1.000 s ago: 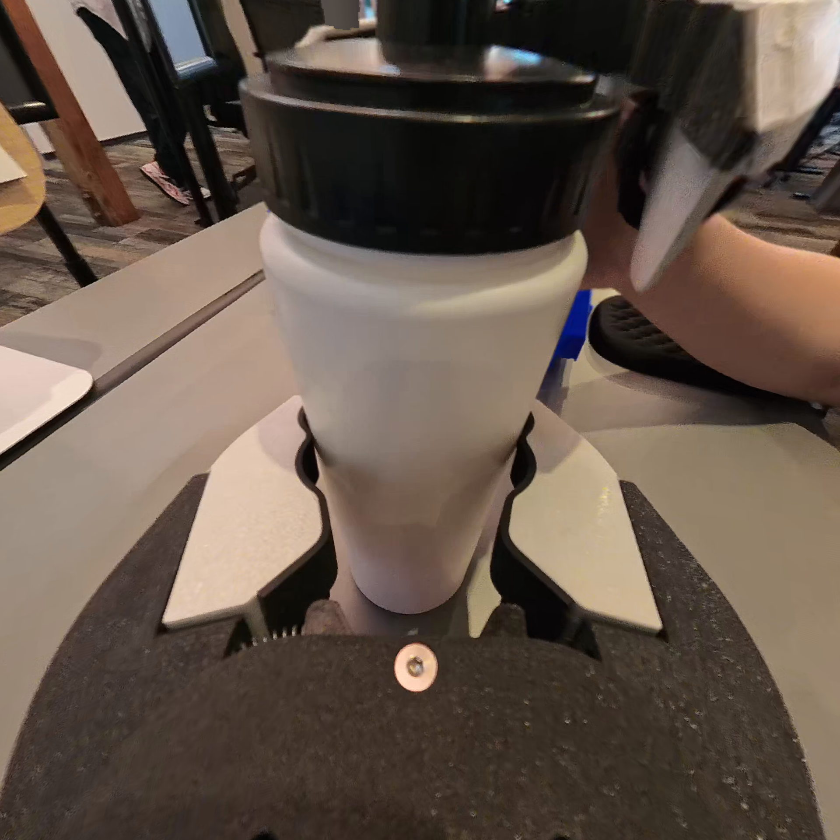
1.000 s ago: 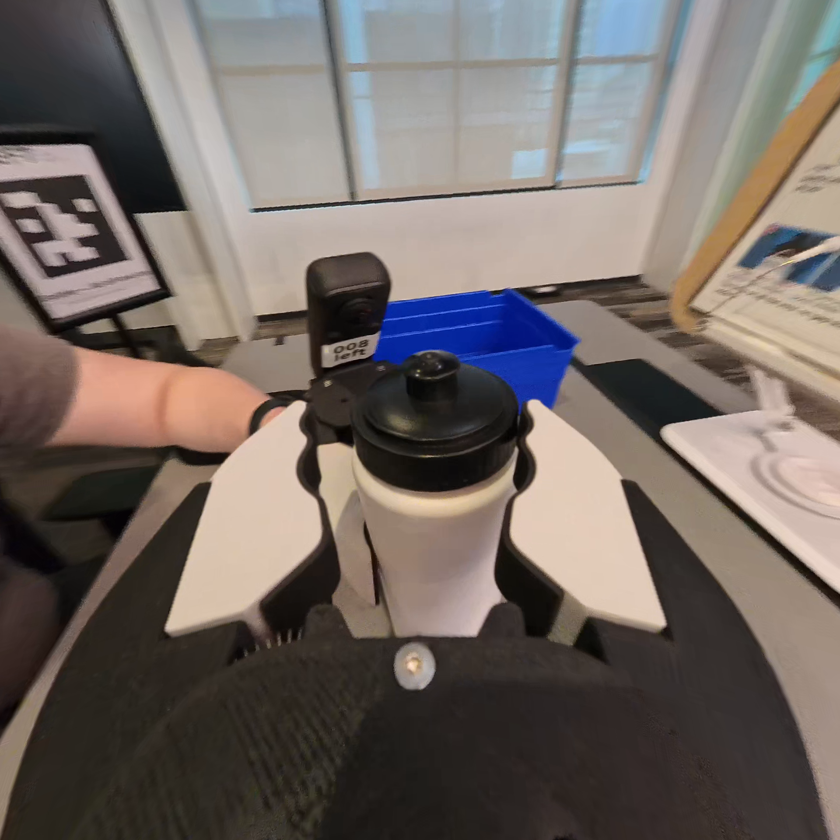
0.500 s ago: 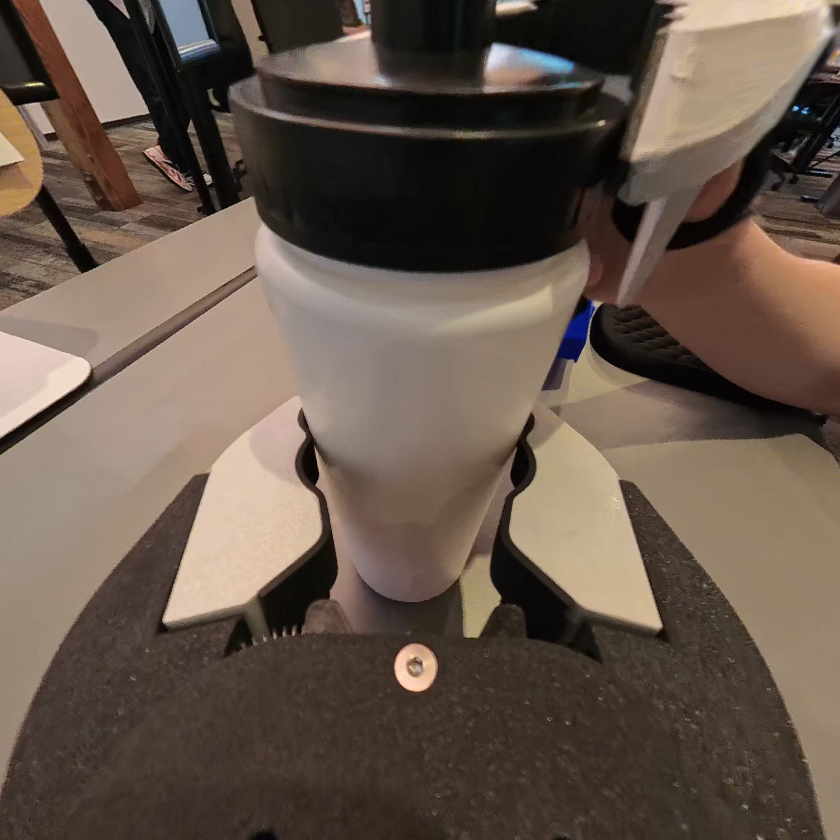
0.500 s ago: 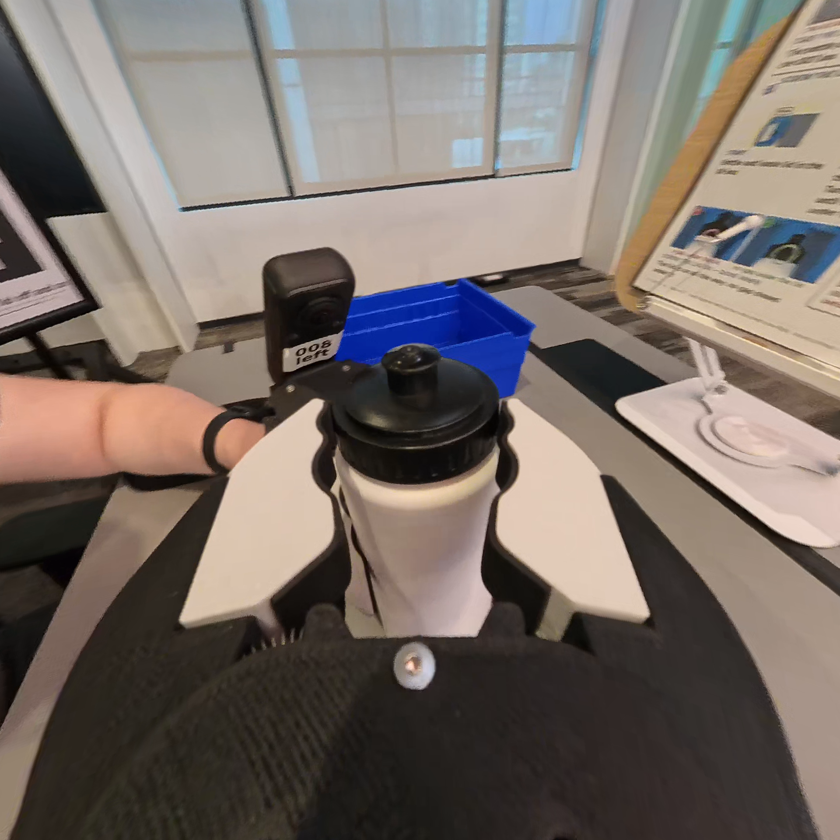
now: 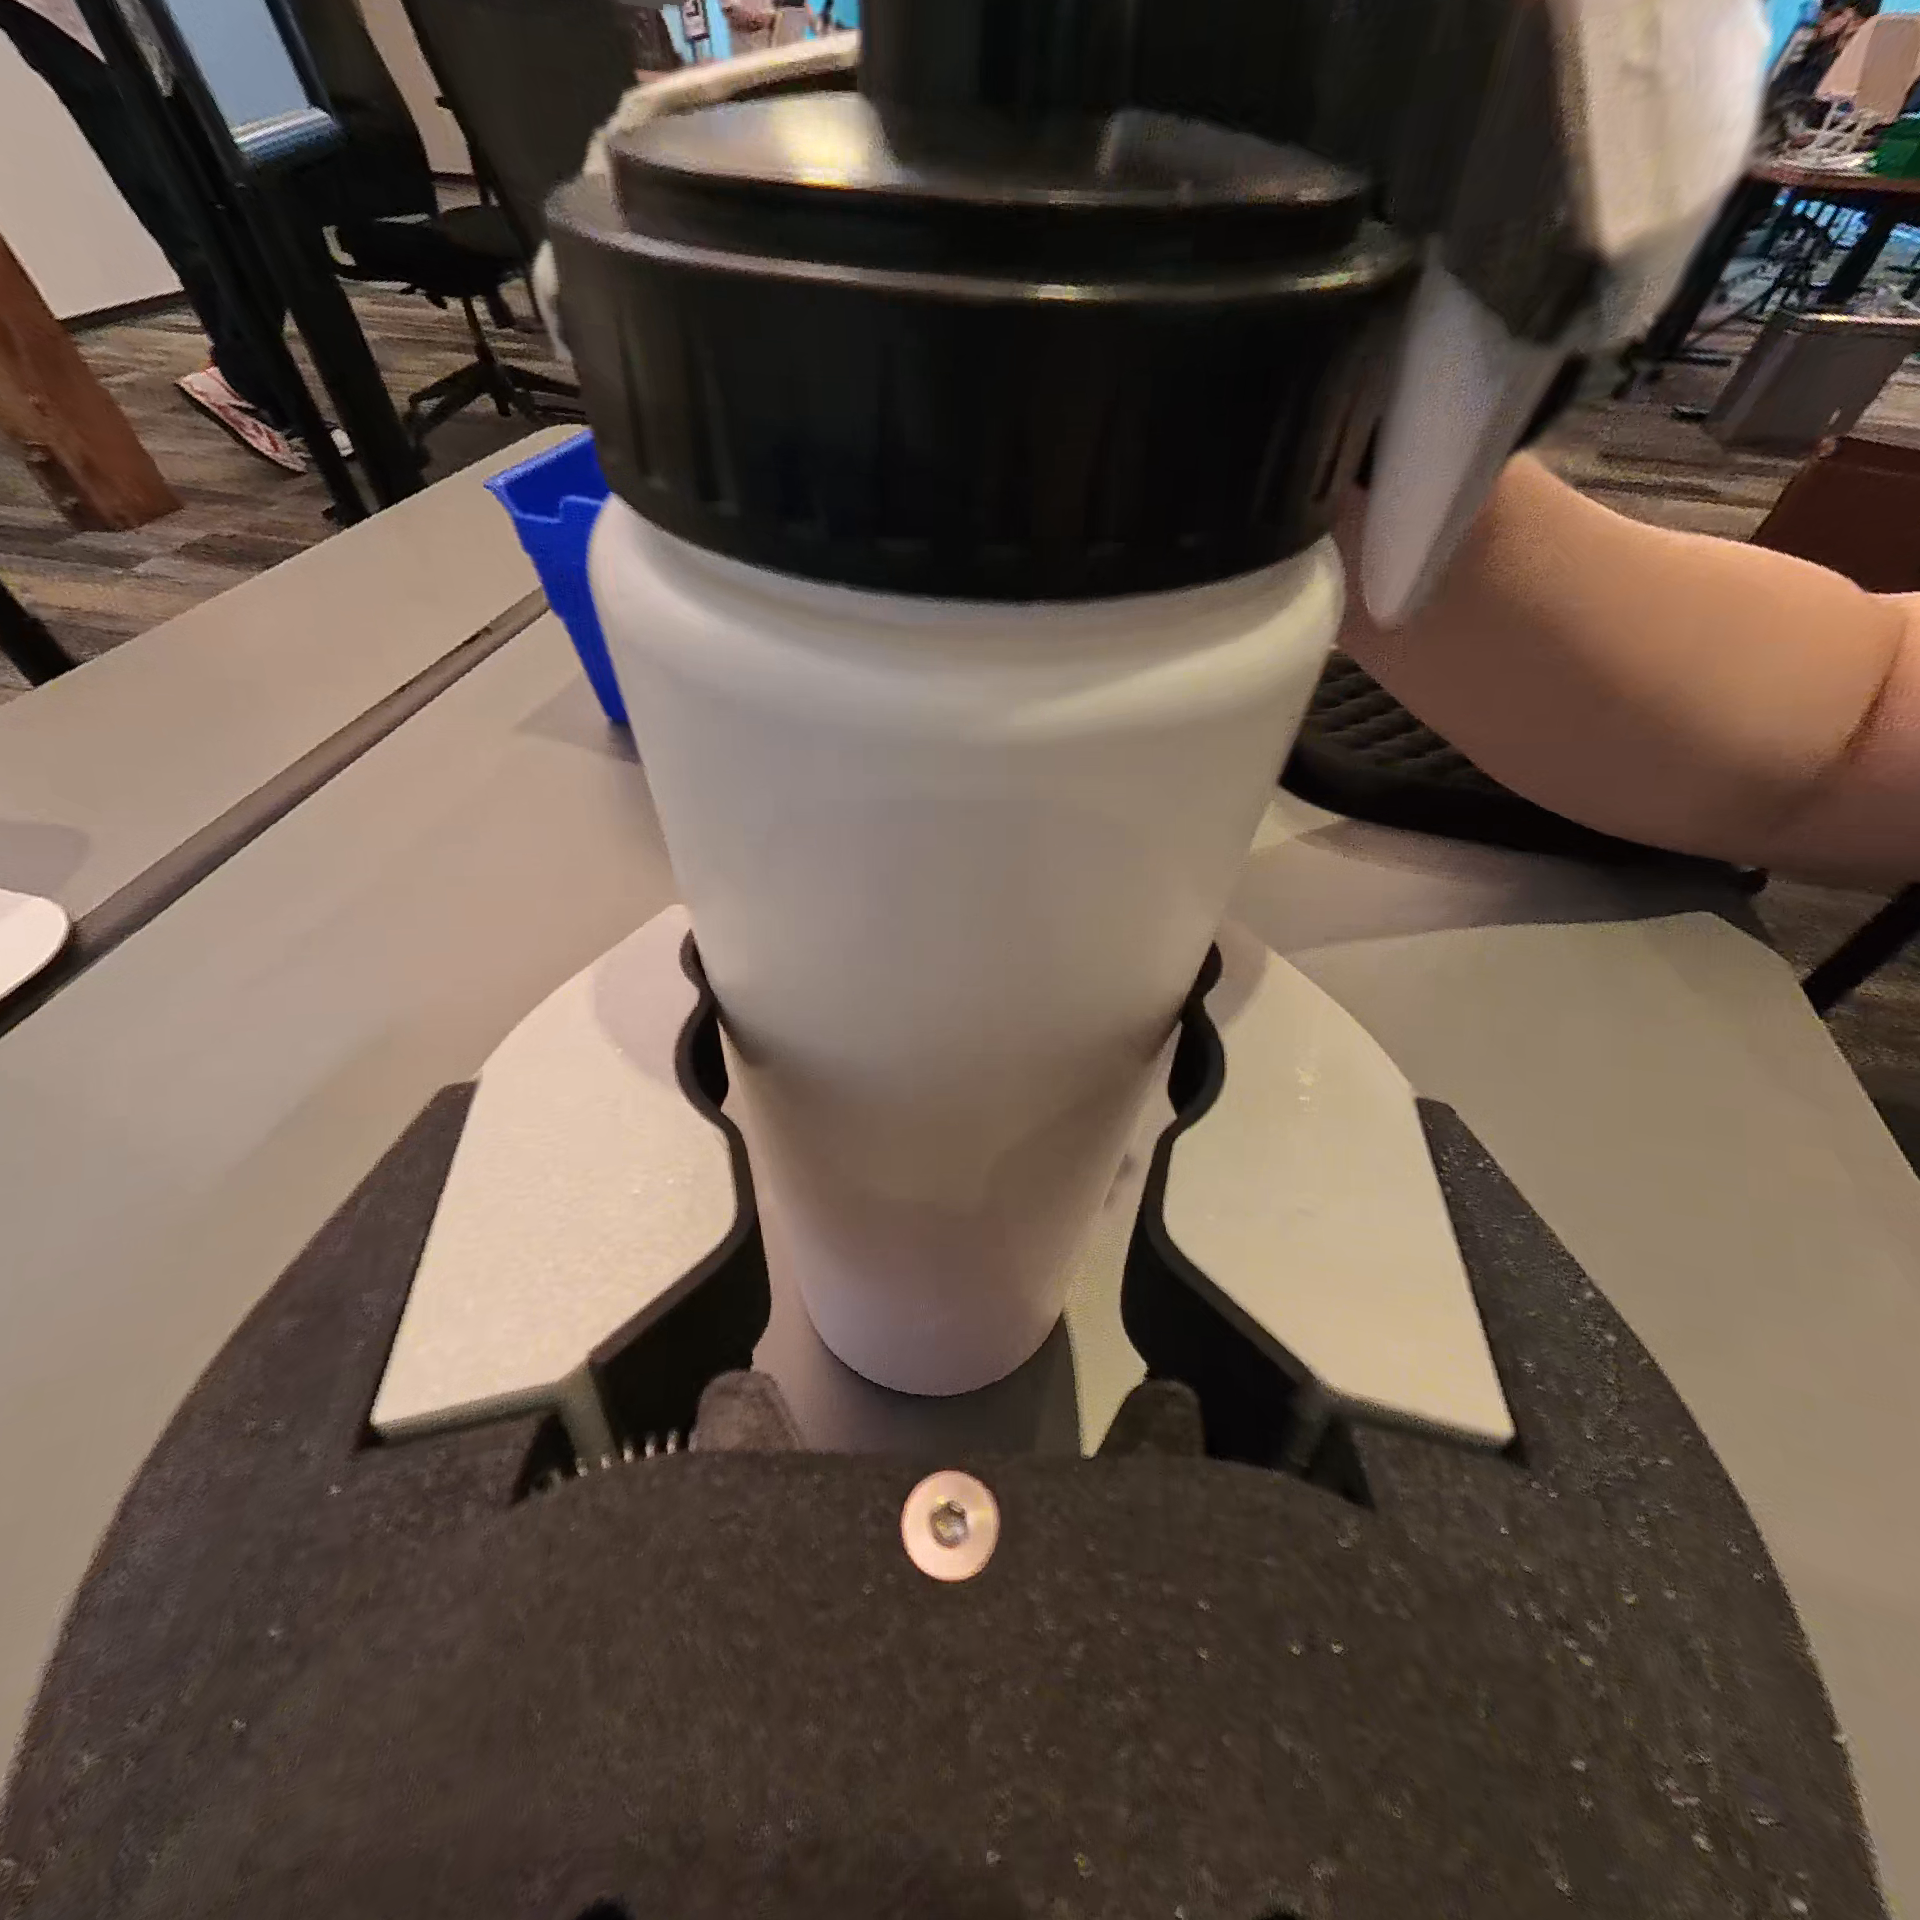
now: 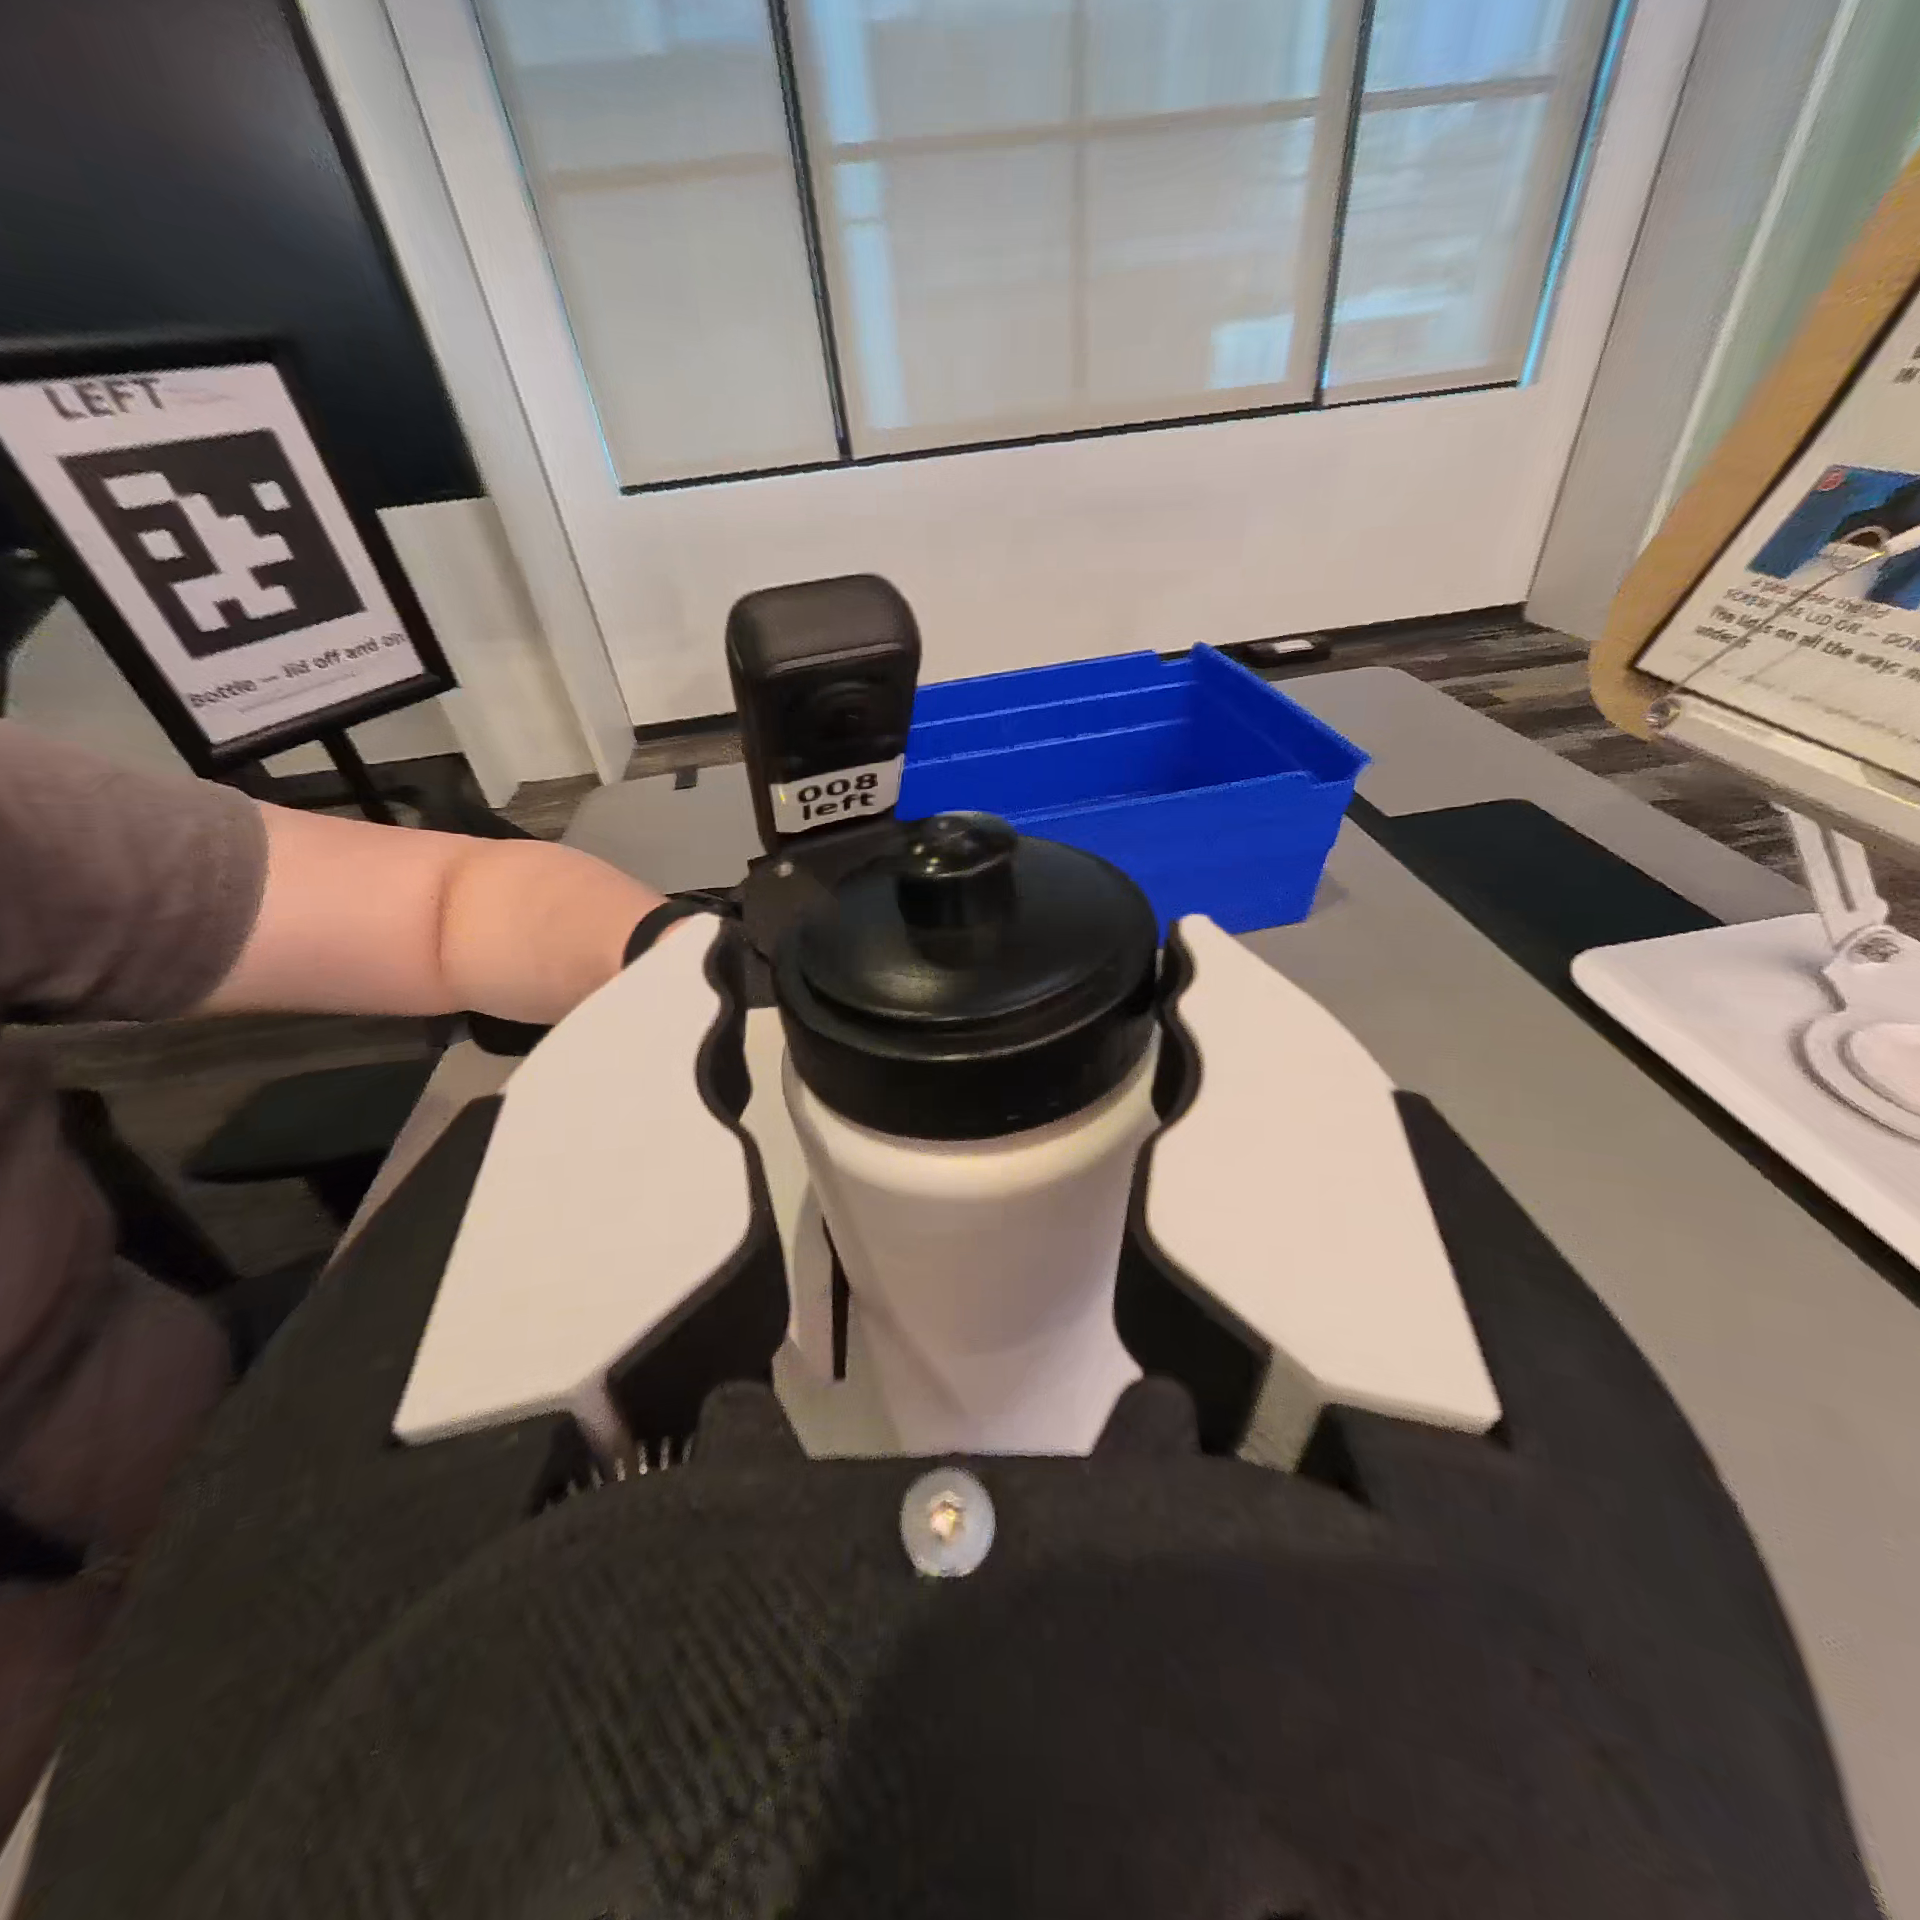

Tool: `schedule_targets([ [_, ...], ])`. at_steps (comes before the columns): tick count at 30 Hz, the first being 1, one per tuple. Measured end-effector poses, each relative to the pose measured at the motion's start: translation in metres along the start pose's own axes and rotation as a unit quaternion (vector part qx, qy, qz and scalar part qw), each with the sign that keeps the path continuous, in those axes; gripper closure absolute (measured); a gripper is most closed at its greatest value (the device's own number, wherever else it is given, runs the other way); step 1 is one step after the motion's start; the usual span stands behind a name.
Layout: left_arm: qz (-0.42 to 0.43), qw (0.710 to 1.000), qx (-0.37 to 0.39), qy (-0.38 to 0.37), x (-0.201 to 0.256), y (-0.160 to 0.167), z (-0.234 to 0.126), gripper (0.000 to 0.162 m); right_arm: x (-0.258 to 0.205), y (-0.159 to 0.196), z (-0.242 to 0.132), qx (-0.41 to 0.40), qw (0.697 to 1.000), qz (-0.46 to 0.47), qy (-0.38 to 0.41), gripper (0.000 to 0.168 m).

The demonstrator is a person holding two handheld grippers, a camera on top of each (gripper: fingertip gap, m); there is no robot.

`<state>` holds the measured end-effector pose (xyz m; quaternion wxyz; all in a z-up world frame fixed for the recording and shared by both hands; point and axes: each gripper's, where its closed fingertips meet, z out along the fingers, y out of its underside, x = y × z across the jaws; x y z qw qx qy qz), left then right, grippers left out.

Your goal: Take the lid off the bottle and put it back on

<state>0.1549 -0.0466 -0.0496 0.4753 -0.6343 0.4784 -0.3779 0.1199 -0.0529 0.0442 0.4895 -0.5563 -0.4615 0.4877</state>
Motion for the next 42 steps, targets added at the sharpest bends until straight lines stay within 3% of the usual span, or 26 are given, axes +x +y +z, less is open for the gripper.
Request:
schedule_targets([
  [2, 0.002, 1.0, -0.001, 0.003, 0.001, 0.0, 0.001, 0.077, 0.002, -0.006, -0.004, 0.016, 1.0, -0.01, 0.005, 0.103],
  [7, 0.007, 1.0, -0.005, 0.002, 0.004, 0.0, 0.002, 0.077, -0.001, -0.004, -0.008, -0.024, 0.999, -0.031, 0.007, 0.103],
  [11, 0.003, 1.0, -0.004, 0.002, 0.004, 0.0, 0.001, 0.077, -0.006, -0.004, -0.009, -0.031, 0.999, -0.032, -0.005, 0.093],
  [20, -0.004, 1.0, -0.005, -0.001, 0.001, 0.001, -0.001, 0.077, 0.002, 0.01, 0.0, -0.064, 0.997, -0.03, 0.033, 0.098],
  [27, -0.024, 0.999, -0.003, -0.033, -0.011, 0.0, -0.005, 0.077, 0.014, 0.006, 0.009, -0.035, 0.983, 0.005, 0.181, 0.097],
  [32, -0.016, 0.999, -0.004, -0.046, -0.014, 0.001, -0.005, 0.077, 0.017, 0.004, 0.01, 0.006, 0.96, -0.033, 0.279, 0.097],
  [34, -0.017, 0.999, -0.003, -0.043, -0.013, 0.001, -0.005, 0.077, 0.017, 0.004, 0.012, -0.008, 0.964, -0.051, 0.259, 0.097],
  [39, -0.004, 1.0, -0.005, -0.016, -0.007, 0.002, -0.004, 0.077, -0.002, -0.003, 0.006, -0.02, 0.998, -0.034, 0.056, 0.082],
  [42, 0.007, 1.0, -0.002, 0.013, 0.002, 0.002, -0.002, 0.077, -0.005, -0.004, -0.007, -0.014, 1.0, -0.017, -0.008, 0.083],
])
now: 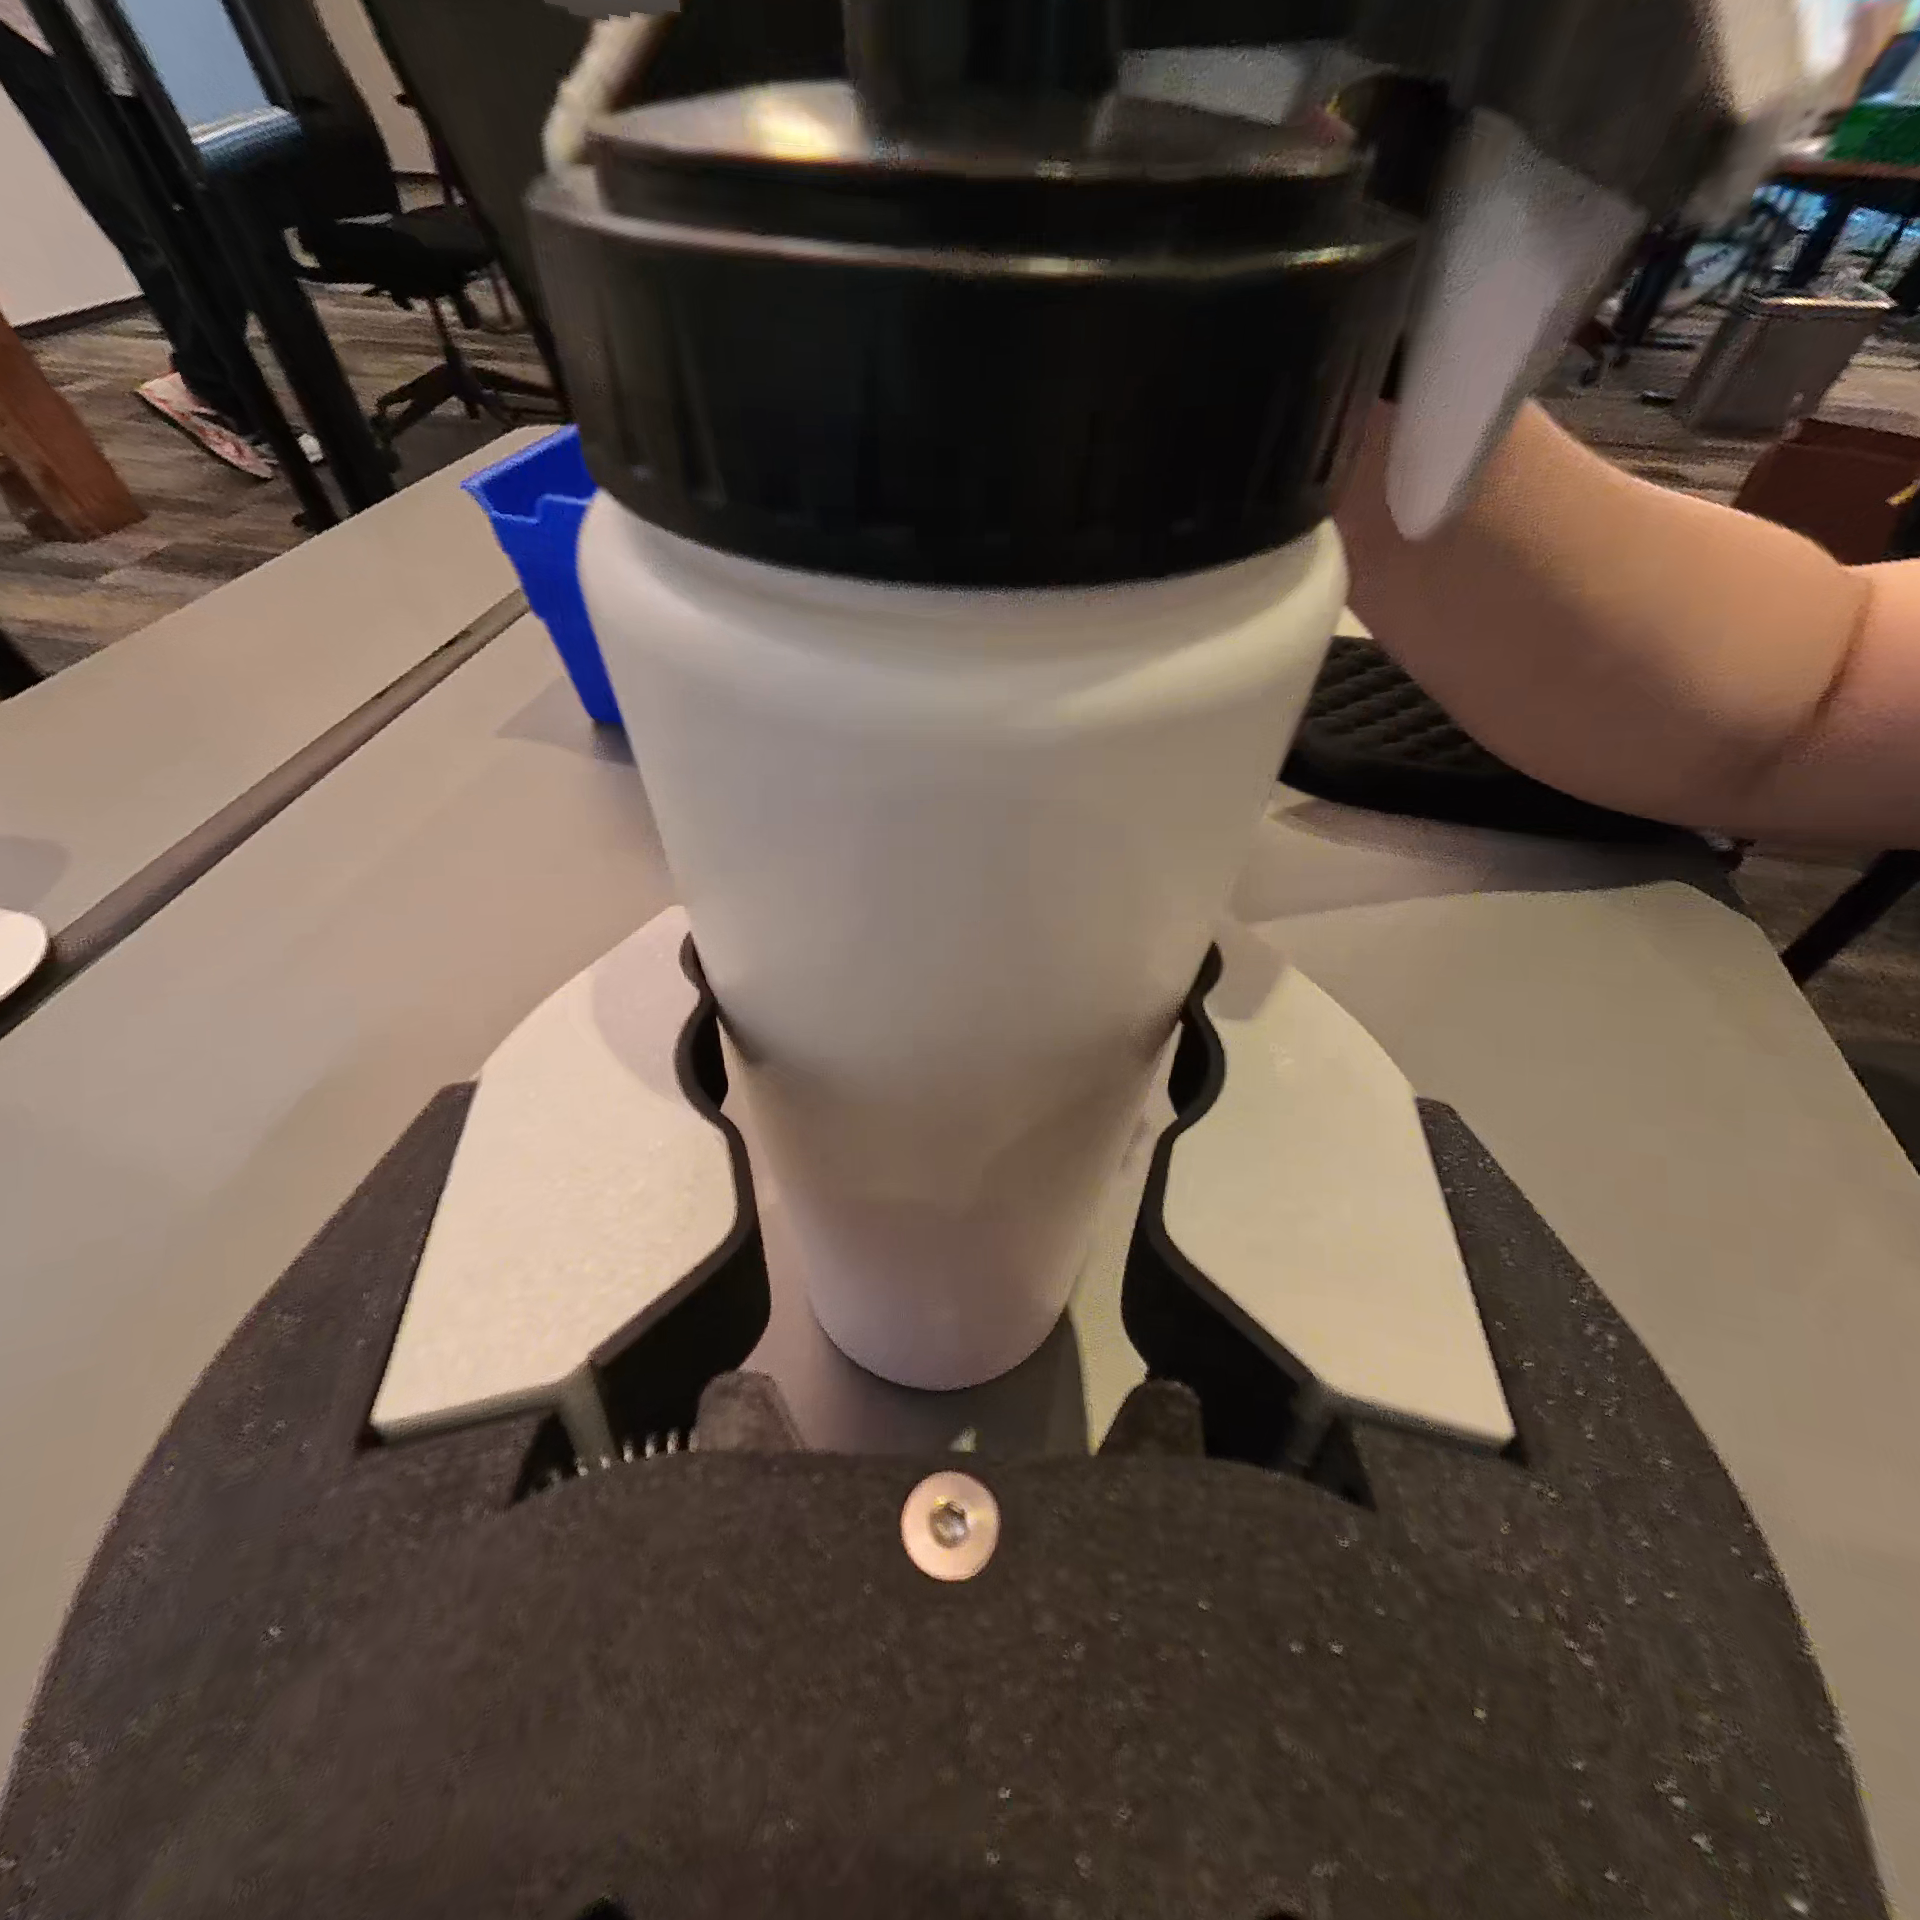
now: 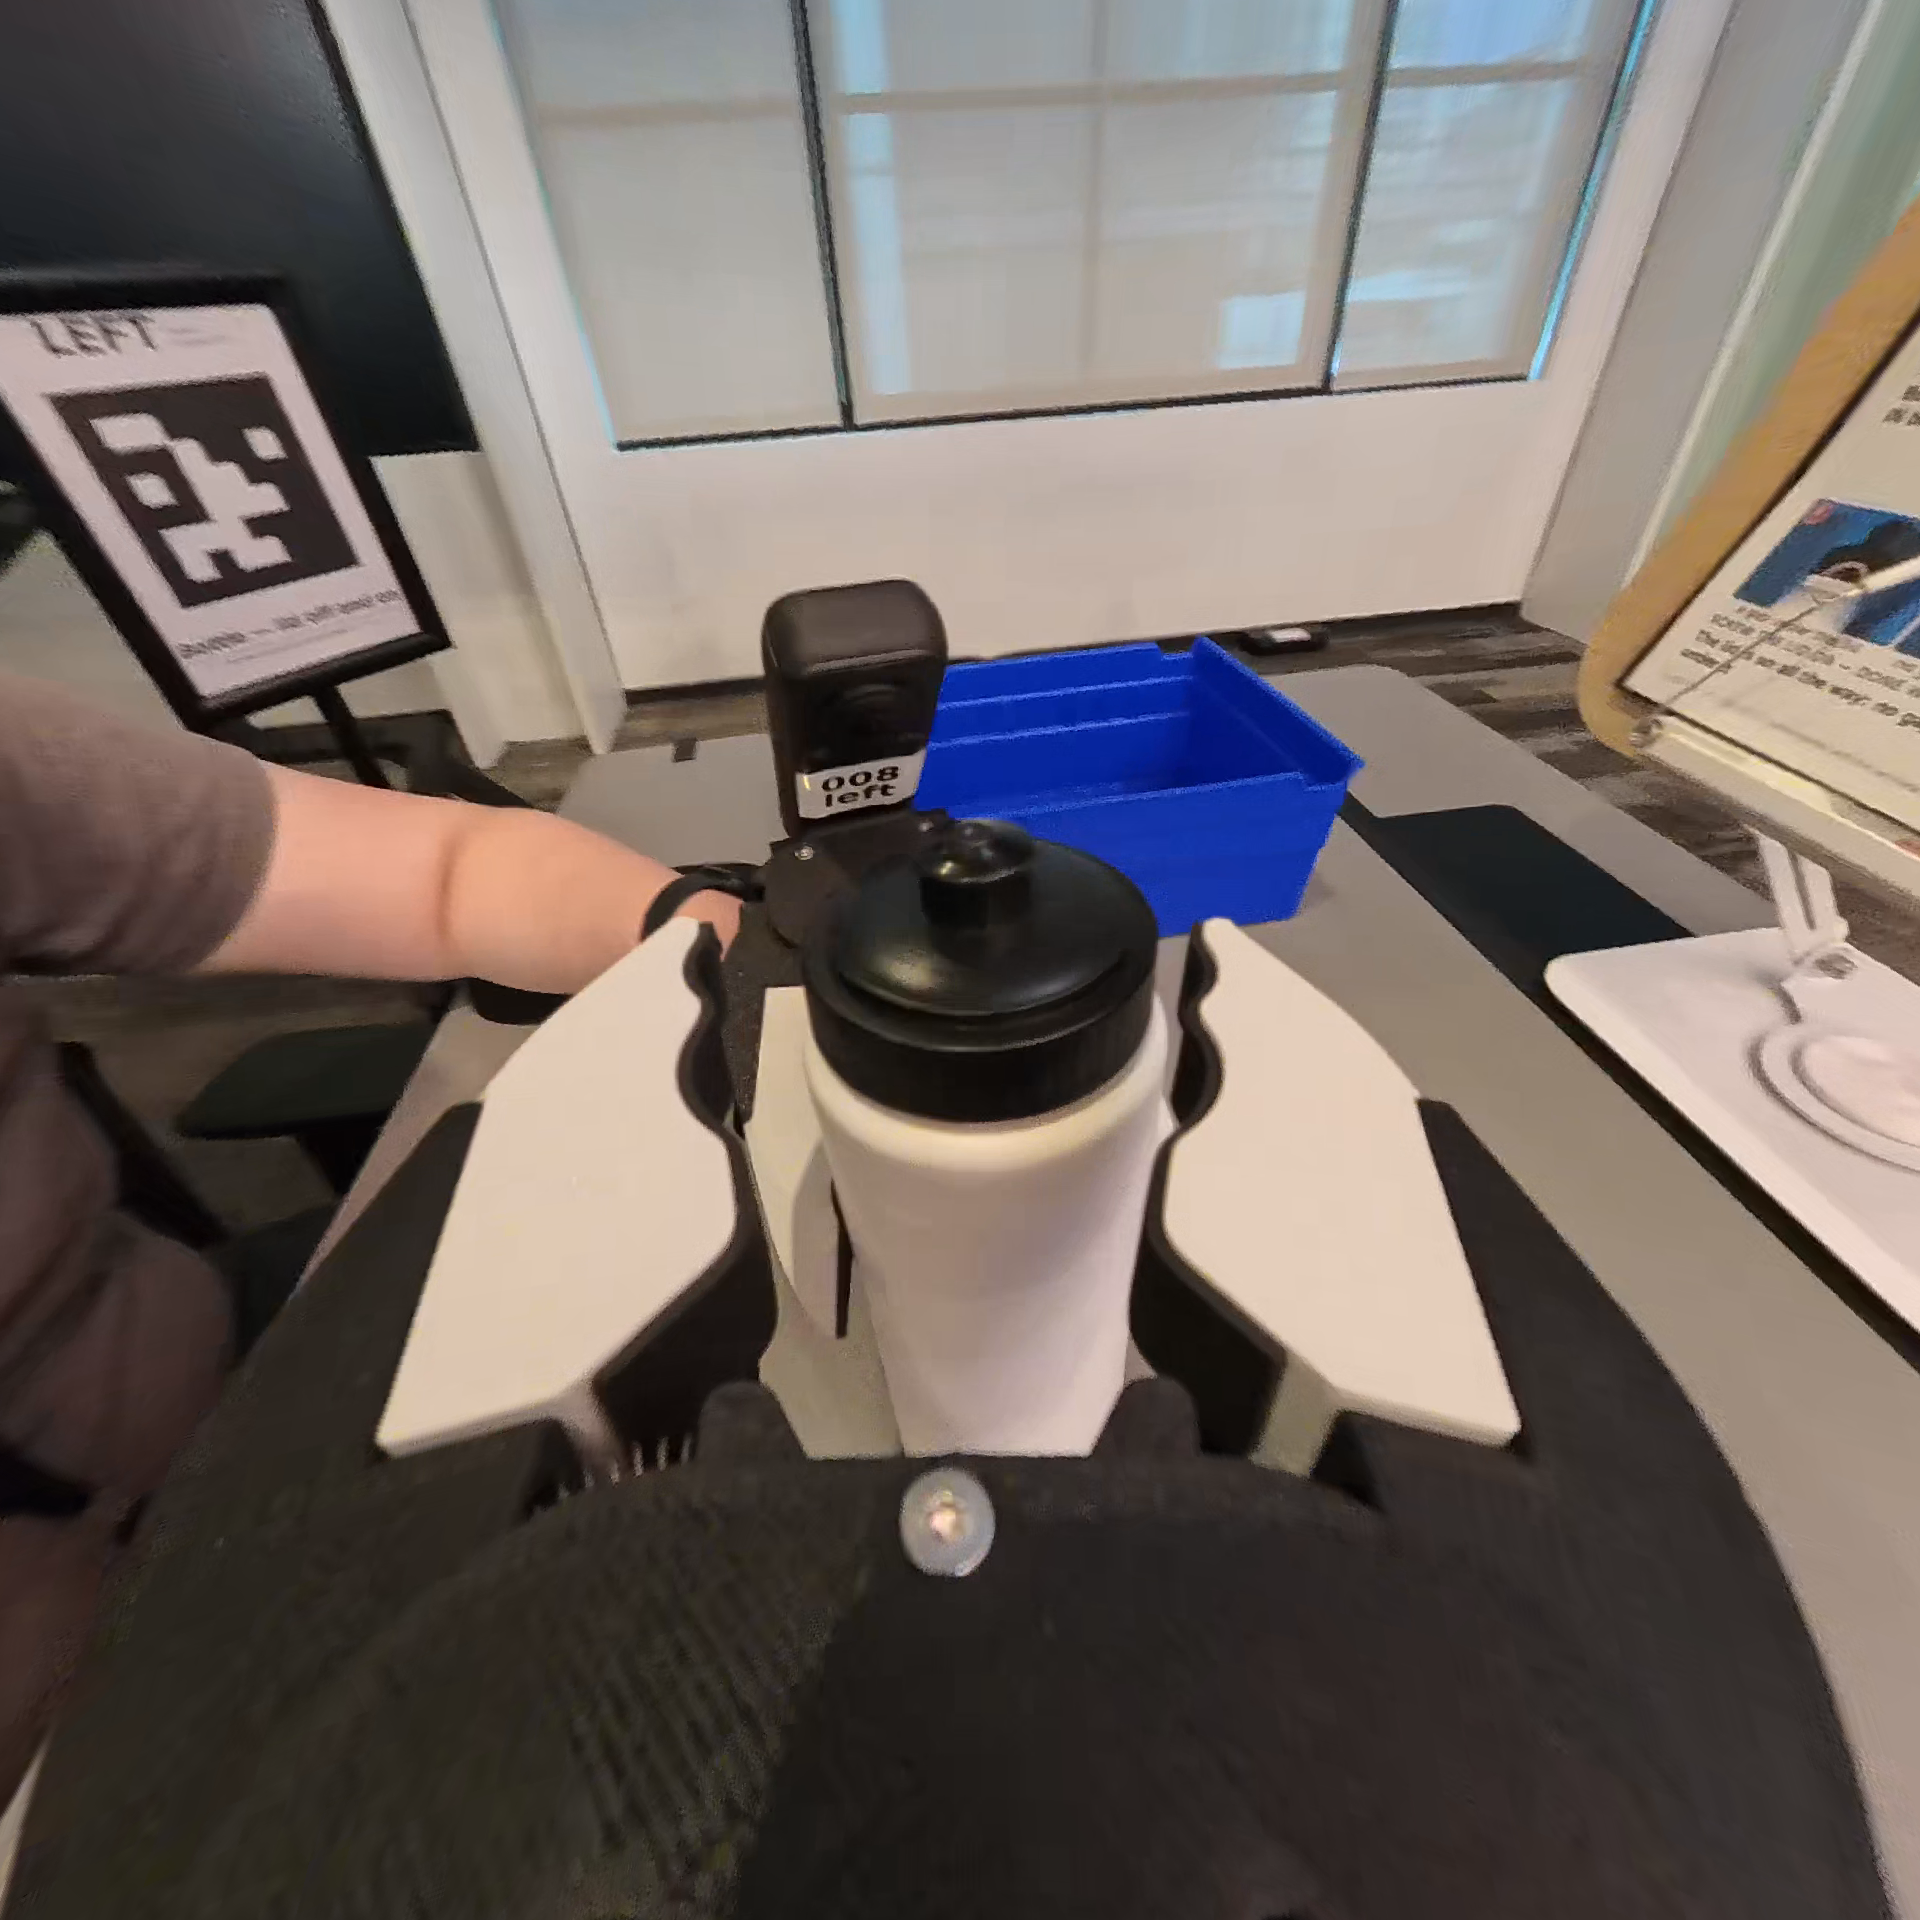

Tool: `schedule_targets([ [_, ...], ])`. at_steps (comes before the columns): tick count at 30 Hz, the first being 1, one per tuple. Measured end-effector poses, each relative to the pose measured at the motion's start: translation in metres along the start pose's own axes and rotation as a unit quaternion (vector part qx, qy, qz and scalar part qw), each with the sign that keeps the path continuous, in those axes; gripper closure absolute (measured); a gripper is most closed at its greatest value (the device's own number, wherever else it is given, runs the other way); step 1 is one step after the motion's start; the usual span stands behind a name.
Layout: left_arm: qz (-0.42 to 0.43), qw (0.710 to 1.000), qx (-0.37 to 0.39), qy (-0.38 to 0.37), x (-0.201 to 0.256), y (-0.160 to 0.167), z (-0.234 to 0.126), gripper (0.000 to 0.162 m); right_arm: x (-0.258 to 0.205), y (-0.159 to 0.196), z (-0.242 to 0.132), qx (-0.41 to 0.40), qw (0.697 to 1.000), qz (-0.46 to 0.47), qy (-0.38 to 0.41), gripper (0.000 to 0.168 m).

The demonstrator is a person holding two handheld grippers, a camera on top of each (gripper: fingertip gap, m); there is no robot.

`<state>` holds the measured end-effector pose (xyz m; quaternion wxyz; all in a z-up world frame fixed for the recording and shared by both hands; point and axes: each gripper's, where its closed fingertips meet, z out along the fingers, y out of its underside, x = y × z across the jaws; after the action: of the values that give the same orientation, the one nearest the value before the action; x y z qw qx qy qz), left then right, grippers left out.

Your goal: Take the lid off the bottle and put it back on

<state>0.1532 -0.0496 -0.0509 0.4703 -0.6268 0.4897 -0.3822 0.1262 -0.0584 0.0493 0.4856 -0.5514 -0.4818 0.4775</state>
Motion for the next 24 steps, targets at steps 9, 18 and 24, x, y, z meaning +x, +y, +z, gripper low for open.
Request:
schedule_targets([
  [9, 0.006, 1.0, -0.007, 0.011, 0.005, 0.001, 0.0, 0.077, 0.003, 0.01, 0.001, -0.039, 0.999, -0.034, 0.013, 0.1],
  [18, -0.018, 0.996, -0.016, -0.083, -0.02, 0.002, -0.006, 0.077, 0.024, 0.009, 0.011, -0.044, 0.968, 0.004, 0.246, 0.1],
  [24, -0.019, 0.997, -0.016, -0.077, -0.021, 0.002, -0.007, 0.077, 0.022, 0.003, 0.013, -0.025, 0.978, -0.029, 0.205, 0.092],
])
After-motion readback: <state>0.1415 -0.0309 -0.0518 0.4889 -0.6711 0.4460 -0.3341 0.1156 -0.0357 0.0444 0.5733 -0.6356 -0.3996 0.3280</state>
